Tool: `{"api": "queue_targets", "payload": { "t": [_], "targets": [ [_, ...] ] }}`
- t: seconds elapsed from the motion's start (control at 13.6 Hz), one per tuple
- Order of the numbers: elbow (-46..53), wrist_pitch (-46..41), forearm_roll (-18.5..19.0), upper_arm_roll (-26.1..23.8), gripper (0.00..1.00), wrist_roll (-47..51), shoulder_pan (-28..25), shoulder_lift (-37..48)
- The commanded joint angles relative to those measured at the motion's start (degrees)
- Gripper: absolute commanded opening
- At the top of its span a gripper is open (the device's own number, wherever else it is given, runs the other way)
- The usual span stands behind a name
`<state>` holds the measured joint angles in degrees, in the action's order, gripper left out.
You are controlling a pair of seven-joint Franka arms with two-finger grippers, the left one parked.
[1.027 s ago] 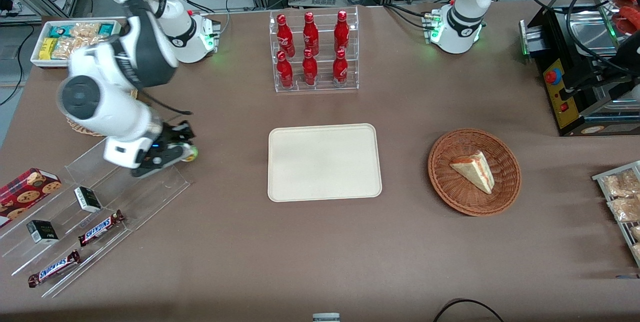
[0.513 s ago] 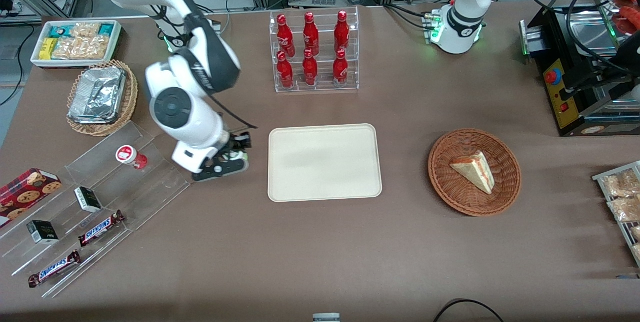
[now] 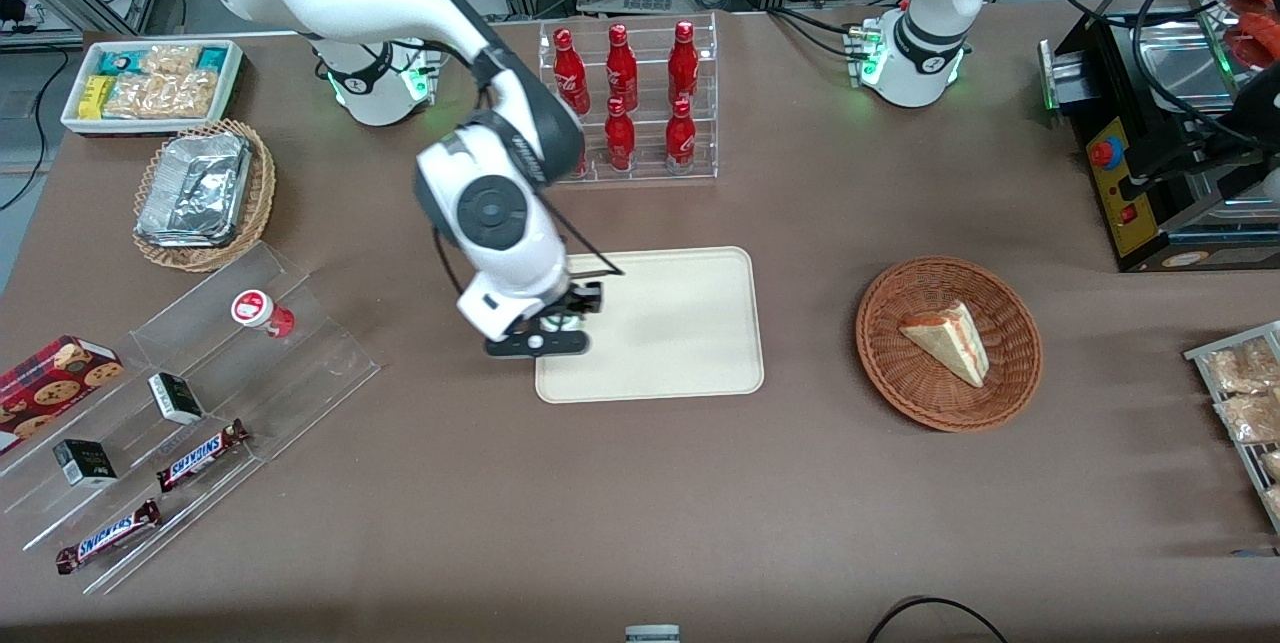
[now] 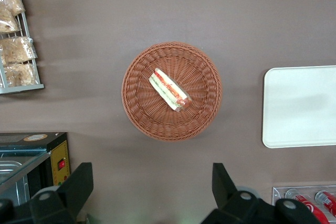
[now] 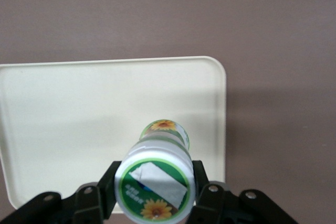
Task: Place green gum on tray
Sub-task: 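Lift the gum bottle and carry it over the cream tray, then lower the gum bottle onto the tray and open the right gripper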
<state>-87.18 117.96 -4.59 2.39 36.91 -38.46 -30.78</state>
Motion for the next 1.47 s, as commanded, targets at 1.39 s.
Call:
{"api": "queue_targets", "payload": {
  "t": [1.39],
  "targets": [
    [8.34, 8.96, -0.86, 0.77, 0.31, 9.94, -6.89, -15.62]
  ]
}}
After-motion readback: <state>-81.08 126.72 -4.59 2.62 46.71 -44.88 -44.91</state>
